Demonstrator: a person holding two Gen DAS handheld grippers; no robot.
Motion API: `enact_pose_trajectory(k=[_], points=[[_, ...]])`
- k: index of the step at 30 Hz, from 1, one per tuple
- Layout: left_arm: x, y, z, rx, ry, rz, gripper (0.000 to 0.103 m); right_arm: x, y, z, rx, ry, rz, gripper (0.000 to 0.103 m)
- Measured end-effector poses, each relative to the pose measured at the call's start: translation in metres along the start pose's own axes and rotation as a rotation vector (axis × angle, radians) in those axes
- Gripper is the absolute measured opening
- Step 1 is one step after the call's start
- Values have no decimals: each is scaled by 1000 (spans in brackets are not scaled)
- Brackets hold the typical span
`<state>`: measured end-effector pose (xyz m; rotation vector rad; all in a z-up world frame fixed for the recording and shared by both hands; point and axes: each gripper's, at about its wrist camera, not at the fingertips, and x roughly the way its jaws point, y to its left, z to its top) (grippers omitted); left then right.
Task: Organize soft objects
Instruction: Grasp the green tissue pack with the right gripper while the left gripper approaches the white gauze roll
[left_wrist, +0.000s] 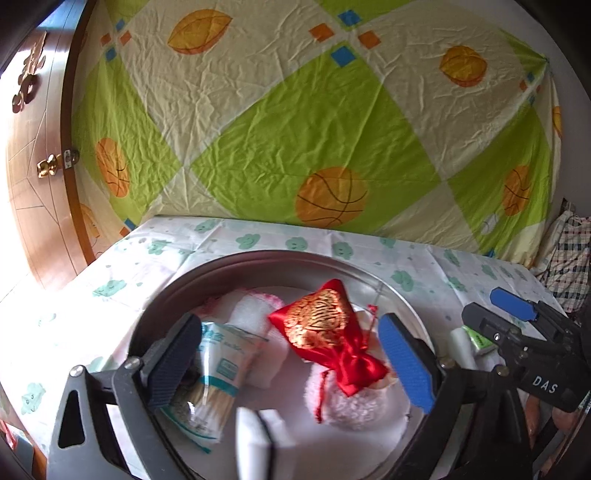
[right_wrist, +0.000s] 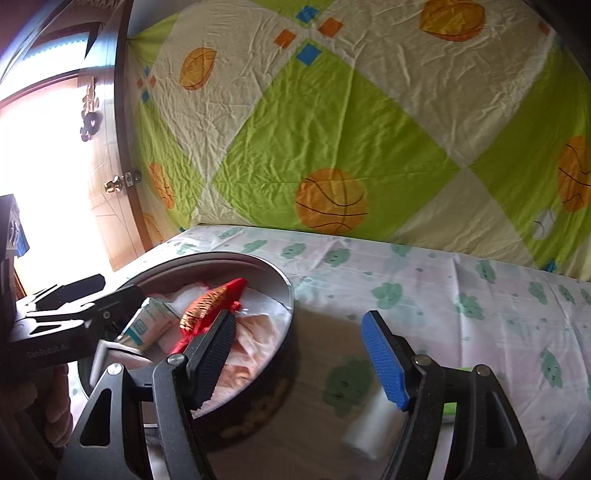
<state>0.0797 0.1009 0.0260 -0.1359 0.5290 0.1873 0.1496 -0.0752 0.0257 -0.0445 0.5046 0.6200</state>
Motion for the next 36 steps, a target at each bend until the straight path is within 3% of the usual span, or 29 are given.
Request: enact_pose_trajectory(k=[7, 13, 25, 29, 33, 36], points=[[5, -74, -17, 97, 14, -97, 102, -25, -67, -24, 32, 36, -181, 79], [24, -112, -29, 149, 50, -121, 102, -15, -102, -41, 67, 138, -245, 79], [40, -117, -28, 135, 82, -102, 102, 16, -115, -48, 77, 270, -199, 79], [41, -122, -30, 146, 84, -103, 102, 35, -115, -52, 71, 366, -198, 79], [40, -128, -32, 162, 84, -110, 102, 39, -126, -54, 120, 383, -169, 79], [38, -135, -32, 179, 77, -121, 102, 33, -132, -54, 160, 353, -141, 70]])
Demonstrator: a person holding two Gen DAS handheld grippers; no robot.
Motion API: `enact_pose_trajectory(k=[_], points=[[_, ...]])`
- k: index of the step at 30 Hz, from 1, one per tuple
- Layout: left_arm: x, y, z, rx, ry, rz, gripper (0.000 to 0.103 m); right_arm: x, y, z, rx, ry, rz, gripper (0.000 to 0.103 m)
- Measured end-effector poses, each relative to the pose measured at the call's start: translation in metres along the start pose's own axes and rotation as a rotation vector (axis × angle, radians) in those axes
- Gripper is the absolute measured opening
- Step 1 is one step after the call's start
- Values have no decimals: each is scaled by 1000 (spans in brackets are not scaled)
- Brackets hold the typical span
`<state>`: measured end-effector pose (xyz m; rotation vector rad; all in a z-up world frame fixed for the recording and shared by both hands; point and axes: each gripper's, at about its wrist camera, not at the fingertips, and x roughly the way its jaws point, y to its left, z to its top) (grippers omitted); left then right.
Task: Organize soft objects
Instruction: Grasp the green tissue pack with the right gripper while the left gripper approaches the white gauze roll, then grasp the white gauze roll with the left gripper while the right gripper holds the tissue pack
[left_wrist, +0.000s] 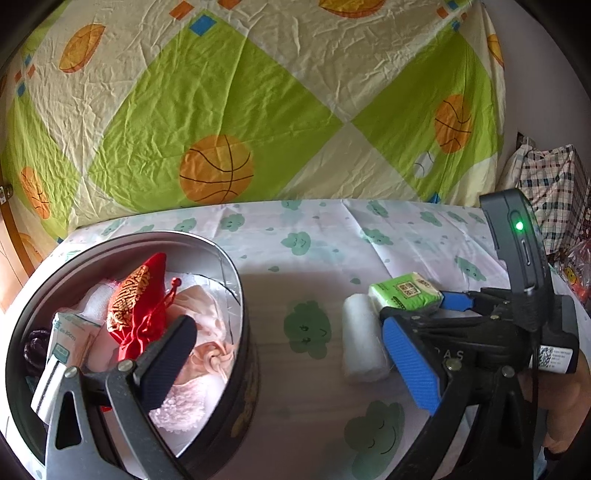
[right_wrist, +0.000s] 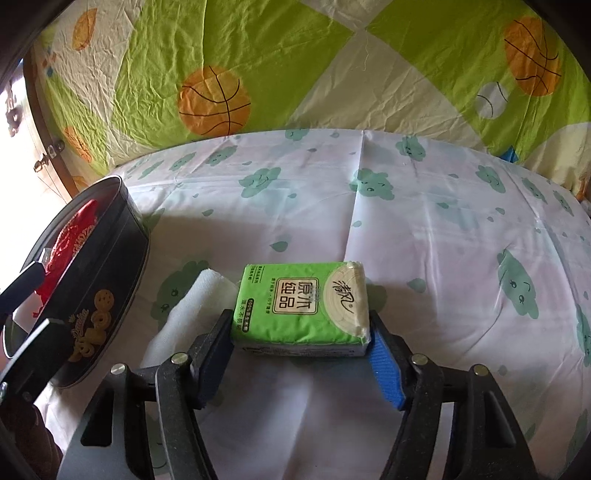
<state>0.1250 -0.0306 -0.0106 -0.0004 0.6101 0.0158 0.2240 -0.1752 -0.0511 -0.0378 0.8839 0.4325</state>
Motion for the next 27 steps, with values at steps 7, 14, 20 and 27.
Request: enact_pose_trajectory(k=[7, 14, 20, 27], points=[[4, -23, -3, 66, -2, -22, 102, -29, -5, -8, 40, -126, -70, 69], [11, -45, -4, 143, 12, -14, 93, -46, -30, -14, 153, -181, -136, 69], [37, -56, -4, 178, 107, -54, 91, -52, -36, -15, 194, -208, -139, 69], [53, -66, -1, 219, 169, -49, 76, -55, -36, -17, 193, -224, -143, 69]])
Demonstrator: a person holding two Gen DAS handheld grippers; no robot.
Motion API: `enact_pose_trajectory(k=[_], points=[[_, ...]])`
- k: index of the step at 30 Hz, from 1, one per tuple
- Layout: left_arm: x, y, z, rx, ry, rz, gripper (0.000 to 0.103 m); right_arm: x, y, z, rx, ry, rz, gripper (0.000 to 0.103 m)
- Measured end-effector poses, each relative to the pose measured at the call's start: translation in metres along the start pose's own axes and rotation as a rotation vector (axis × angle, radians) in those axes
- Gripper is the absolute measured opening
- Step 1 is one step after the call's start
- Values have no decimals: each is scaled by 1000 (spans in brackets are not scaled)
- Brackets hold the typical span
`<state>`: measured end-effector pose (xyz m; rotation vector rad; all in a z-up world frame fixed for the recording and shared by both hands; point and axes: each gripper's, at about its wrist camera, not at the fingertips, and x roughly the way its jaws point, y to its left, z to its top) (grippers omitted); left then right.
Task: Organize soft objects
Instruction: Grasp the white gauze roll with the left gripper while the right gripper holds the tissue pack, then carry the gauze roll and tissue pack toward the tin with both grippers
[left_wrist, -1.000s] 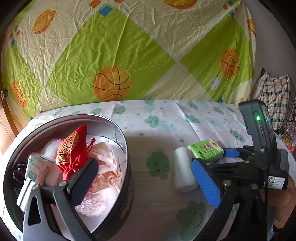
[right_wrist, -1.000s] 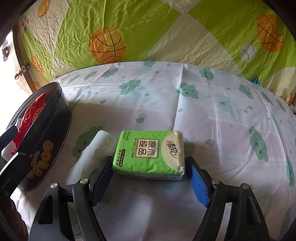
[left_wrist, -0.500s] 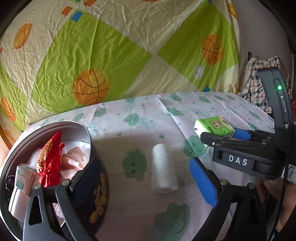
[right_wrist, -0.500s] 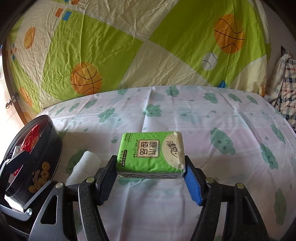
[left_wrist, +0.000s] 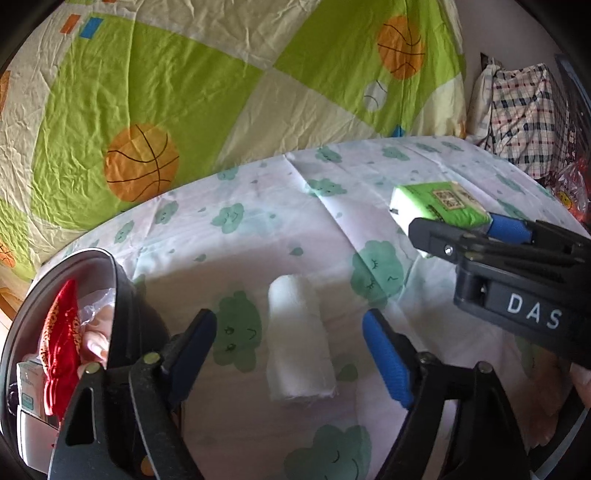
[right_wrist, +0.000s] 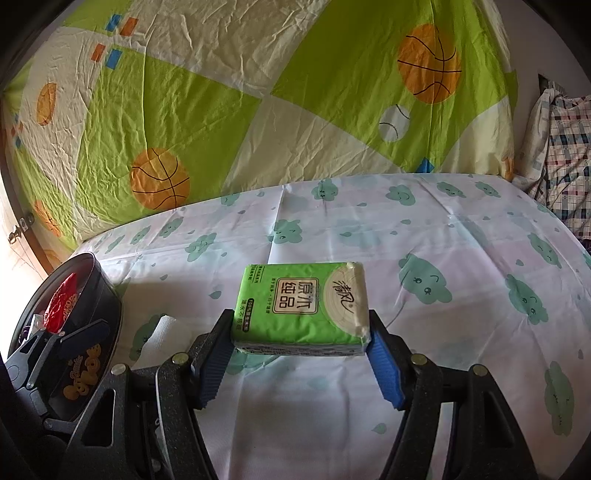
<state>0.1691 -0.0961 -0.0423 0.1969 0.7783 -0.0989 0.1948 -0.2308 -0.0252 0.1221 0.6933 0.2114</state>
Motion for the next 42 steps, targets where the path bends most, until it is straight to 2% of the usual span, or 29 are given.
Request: enact_pose_trajectory(k=[6, 8, 12, 14, 16, 20, 27, 35, 42], points=[[9, -8, -1, 30, 42, -17, 74, -2, -3, 0, 14, -12, 3, 70], [20, -5, -1, 14, 101, -37, 76, -3, -2, 0, 11, -17, 5, 70], [25, 1, -1, -27, 119, -82, 73, -6, 1, 0, -4, -34, 0, 70], [24, -1, -1, -19, 110, -106, 48, -8, 3, -1, -15, -45, -2, 70], [22, -4, -2, -5, 101, -88, 31, -10, 4, -1, -22, -57, -7, 70], [17, -2, 0, -5, 75, -75, 30, -16, 5, -2, -30, -89, -17, 70], [-6, 3, -1, -19, -48, -14, 30, -29, 12, -4, -57, -160, -36, 70], [-26, 19, -3, -91, -166, 31, 30, -43, 17, -6, -84, -234, -41, 70], [-41, 27, -8, -143, -242, 56, 30, -47, 21, -7, -102, -257, -48, 70]])
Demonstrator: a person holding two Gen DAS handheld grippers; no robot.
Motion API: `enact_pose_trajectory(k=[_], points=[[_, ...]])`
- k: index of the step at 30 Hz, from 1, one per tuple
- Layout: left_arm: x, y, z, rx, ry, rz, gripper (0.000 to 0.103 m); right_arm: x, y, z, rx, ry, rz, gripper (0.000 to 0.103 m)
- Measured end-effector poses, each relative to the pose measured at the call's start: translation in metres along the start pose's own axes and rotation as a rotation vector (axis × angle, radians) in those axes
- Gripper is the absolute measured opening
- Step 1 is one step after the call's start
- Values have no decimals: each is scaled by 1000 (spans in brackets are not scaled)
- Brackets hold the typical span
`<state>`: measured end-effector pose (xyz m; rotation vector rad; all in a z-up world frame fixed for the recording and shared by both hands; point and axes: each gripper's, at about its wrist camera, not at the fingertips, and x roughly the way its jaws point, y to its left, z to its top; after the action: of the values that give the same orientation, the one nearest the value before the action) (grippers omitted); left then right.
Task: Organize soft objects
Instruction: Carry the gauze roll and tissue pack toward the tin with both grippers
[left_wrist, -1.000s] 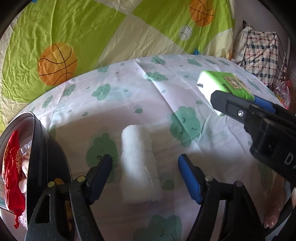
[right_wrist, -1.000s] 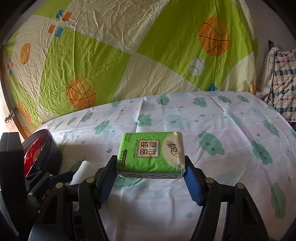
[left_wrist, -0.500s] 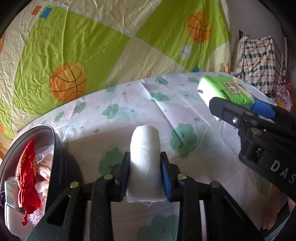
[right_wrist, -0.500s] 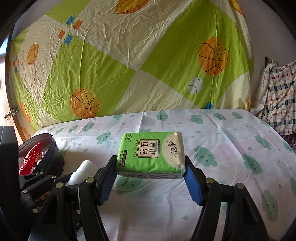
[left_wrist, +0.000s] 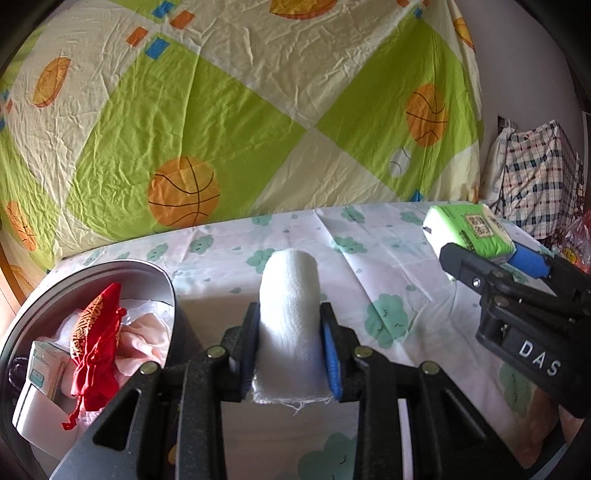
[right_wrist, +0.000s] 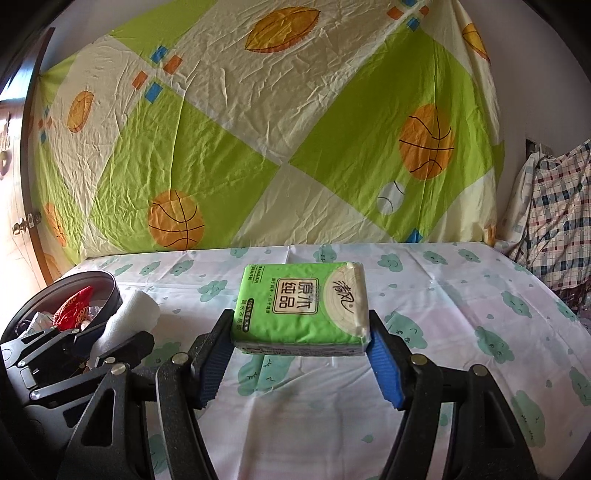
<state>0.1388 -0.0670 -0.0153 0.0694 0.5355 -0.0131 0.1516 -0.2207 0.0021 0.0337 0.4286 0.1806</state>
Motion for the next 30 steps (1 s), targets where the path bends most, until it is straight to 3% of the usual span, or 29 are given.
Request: enact_pose_trajectory(k=[12, 20, 30], points=[[-29, 12, -6, -60, -148, 42, 30, -8, 4, -2, -21, -44, -21, 70], [-45, 23, -12, -98, -198, 54, 30, -19, 9, -3, -40, -95, -27, 70], [-51, 29, -16, -107, -206, 73, 30, -26, 17, -5, -53, -115, 8, 70]])
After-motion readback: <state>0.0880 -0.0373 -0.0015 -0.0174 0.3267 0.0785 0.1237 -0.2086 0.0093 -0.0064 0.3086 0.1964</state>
